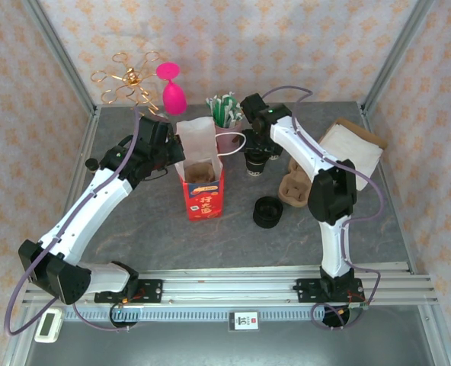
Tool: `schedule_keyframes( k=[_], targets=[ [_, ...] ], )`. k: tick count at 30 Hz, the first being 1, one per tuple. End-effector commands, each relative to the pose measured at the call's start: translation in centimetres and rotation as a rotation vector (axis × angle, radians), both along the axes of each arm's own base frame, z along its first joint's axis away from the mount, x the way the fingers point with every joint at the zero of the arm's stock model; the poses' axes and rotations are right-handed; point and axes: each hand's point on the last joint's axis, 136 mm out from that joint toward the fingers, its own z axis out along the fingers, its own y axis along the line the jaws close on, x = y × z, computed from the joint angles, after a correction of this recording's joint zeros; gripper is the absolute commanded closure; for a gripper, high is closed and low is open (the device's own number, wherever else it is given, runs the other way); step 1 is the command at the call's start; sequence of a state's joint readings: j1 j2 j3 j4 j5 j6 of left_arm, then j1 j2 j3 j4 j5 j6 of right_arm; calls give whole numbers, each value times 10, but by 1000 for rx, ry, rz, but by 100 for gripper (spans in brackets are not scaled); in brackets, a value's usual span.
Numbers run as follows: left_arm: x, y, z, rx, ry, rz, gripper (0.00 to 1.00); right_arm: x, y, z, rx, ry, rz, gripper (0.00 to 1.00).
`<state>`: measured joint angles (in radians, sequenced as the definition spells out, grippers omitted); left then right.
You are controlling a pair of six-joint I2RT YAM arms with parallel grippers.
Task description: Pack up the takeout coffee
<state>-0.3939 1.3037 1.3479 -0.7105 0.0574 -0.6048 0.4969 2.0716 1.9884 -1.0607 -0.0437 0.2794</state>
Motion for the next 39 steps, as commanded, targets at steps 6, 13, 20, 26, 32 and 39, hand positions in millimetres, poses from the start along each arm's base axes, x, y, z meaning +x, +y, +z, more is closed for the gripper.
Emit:
schedule_keyframes(
  k=[6, 13, 20, 26, 32, 39],
  targets=[
    [2, 13, 3, -13, -30, 64, 100, 3, 1, -5, -27, 4, -3, 17],
    [1, 14, 2, -17, -32, 68, 100, 5, 1, -11, -39, 13, -3, 18],
    [0, 15, 2, -20, -36, 69, 99, 8, 1, -14, -47, 11, -3, 18],
    [1, 15, 1, -24, -37, 67, 99, 9, 4, -23, -56, 32, 3, 20],
    [1, 16, 1, -21, -36, 68, 100, 6, 0, -24, -87, 33, 2, 25],
    [2, 16, 3, -24, -41, 68, 99, 8, 1, -16, -81, 19, 10, 31]
  ],
)
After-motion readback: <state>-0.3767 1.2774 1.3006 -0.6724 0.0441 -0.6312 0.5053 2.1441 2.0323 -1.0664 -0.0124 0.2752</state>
